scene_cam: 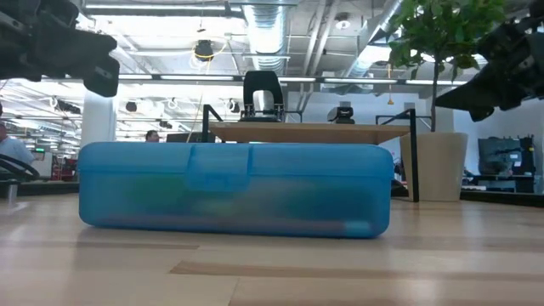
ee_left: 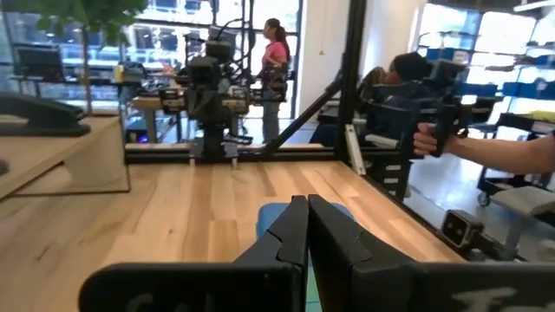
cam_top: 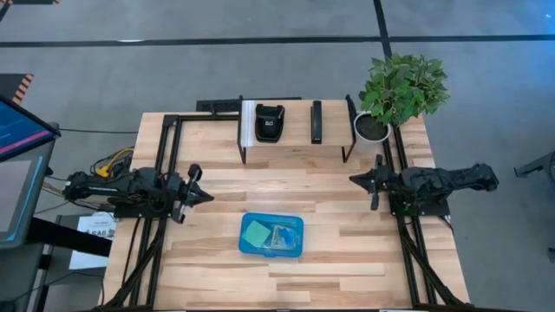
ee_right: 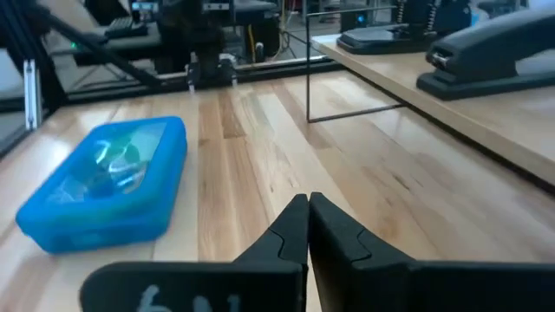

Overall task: Pack school essentials
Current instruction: Return to Home Position

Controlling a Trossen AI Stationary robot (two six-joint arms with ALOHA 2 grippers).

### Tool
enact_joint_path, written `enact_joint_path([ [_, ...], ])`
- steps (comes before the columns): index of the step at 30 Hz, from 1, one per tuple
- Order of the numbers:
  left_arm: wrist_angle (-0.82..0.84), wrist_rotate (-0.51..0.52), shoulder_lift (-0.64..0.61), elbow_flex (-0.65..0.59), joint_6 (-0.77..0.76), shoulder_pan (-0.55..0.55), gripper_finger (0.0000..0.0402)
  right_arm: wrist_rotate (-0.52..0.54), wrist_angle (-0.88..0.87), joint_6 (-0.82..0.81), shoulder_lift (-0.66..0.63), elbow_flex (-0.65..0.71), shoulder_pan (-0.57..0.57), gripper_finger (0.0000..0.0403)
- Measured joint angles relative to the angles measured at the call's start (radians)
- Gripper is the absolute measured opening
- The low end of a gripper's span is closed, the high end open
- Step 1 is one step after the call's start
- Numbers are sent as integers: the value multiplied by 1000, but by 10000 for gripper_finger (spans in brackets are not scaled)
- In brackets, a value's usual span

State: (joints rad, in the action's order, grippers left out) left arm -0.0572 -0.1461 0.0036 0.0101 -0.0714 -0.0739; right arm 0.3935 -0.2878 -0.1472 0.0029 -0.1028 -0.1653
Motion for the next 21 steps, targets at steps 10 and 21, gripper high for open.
enact_joint_path([
  [10, 25, 114, 0, 0, -2, 0, 0, 0, 6, -46, 0, 1, 20, 28],
  [21, 33, 160, 0, 0, -4, 0, 0, -1, 6, -46, 0, 2, 20, 27],
])
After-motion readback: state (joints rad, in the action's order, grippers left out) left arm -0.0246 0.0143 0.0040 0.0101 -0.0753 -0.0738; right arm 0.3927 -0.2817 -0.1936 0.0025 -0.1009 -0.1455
